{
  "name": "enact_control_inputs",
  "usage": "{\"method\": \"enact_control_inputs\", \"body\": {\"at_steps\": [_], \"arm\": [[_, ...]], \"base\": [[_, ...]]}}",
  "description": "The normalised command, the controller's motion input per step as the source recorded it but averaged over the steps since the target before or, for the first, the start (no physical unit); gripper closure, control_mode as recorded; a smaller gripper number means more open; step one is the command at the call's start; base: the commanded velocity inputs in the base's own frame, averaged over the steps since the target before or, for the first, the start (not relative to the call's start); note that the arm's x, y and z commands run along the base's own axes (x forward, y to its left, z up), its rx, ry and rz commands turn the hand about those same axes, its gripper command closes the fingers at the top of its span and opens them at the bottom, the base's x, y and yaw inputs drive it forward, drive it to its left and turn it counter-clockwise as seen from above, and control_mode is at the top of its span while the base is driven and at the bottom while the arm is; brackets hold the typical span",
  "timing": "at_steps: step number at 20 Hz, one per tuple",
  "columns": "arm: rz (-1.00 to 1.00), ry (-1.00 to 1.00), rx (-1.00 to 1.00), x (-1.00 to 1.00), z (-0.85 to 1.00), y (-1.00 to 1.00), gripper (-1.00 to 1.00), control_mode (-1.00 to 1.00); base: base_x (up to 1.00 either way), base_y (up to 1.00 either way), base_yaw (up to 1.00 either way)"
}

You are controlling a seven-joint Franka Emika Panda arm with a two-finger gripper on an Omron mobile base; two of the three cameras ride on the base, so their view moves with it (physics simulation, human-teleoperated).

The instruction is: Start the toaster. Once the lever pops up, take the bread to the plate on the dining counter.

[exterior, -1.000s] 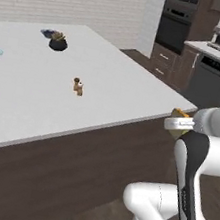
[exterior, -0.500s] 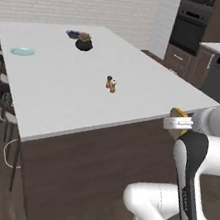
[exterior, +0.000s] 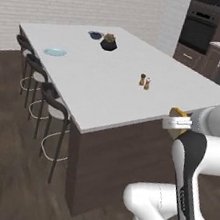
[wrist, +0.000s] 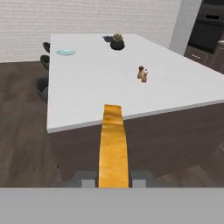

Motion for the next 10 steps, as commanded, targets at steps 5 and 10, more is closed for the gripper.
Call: {"method": "enact_control_inputs", "body": {"at_steps": [5, 10], "arm": [[0.0, 0.0, 0.0, 0.0, 0.0, 0.0, 1.0, 1.0], [0.0, 0.0, 0.0, 0.0, 0.0, 0.0, 1.0, 1.0]], "base": [[0.18, 1.0, -0.14], [0.59, 1.0, -0.21]]}}
